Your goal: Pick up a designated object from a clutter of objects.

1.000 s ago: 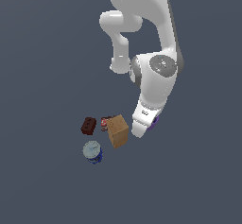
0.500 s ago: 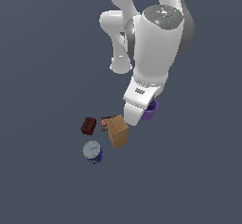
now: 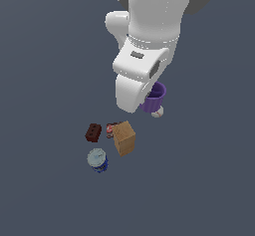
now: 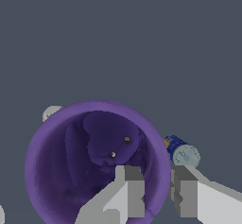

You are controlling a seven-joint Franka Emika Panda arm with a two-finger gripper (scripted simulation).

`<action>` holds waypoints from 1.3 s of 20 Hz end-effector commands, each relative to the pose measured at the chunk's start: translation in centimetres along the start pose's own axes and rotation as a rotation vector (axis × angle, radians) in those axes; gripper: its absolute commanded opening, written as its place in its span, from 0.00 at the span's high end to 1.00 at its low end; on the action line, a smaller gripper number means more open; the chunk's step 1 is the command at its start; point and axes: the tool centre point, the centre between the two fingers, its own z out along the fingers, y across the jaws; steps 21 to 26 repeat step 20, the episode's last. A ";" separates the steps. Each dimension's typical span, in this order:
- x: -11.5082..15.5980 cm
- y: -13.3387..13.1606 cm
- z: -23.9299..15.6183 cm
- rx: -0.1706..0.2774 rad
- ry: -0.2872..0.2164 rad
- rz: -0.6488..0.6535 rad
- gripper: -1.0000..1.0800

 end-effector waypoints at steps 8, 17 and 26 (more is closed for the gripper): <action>-1.2 1.8 -6.9 -0.001 -0.001 0.001 1.00; -1.5 2.6 -9.2 -0.001 -0.002 0.001 1.00; -1.5 2.7 -9.2 -0.001 -0.002 0.001 1.00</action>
